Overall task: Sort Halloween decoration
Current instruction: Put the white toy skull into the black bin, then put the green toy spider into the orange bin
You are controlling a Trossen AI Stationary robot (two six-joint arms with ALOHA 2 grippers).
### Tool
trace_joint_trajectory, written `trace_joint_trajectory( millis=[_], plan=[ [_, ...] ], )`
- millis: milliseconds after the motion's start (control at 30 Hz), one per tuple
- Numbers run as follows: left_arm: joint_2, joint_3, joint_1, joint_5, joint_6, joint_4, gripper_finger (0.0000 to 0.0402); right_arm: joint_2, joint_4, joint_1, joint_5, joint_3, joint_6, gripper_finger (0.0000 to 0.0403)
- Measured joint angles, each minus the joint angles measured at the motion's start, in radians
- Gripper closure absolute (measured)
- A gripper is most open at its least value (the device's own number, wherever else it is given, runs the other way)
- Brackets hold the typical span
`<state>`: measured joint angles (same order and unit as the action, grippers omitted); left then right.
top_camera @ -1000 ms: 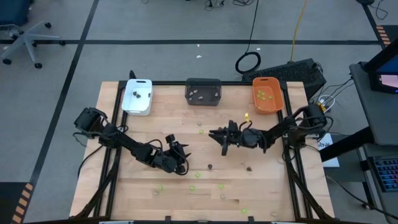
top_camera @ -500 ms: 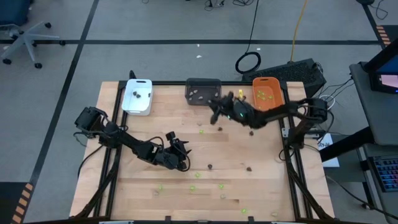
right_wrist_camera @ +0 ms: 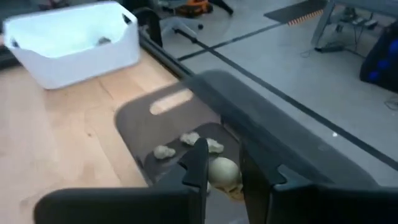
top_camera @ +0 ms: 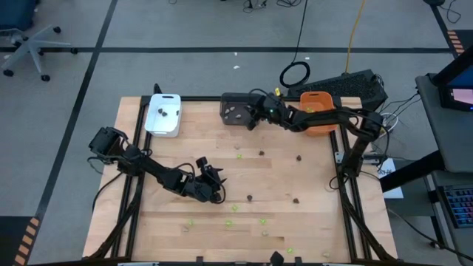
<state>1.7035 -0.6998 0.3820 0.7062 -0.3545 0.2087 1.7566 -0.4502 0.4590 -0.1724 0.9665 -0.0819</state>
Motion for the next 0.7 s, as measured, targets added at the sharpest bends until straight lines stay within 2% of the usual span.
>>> trace_joint_trajectory(
  millis=[200, 433, 600, 700],
  plan=[
    [0.000, 0.000, 0.017, -0.028, -0.033, -0.016, 0.0212, 0.010, 0.015, 0.006, -0.008, 0.000, -0.030, 0.0318],
    [0.000, 0.000, 0.130, -0.042, -0.081, -0.016, 0.0212, -0.065, 0.023, -0.035, -0.008, 0.000, 0.060, 0.0249],
    [0.000, 0.000, 0.246, -0.041, -0.153, -0.020, 0.0212, -0.162, 0.050, -0.085, -0.009, 0.000, 0.092, 0.0235],
    [0.000, 0.000, 0.309, -0.042, -0.188, -0.032, 0.0212, -0.216, 0.131, -0.134, -0.009, 0.000, 0.092, 0.0234]
  ],
)
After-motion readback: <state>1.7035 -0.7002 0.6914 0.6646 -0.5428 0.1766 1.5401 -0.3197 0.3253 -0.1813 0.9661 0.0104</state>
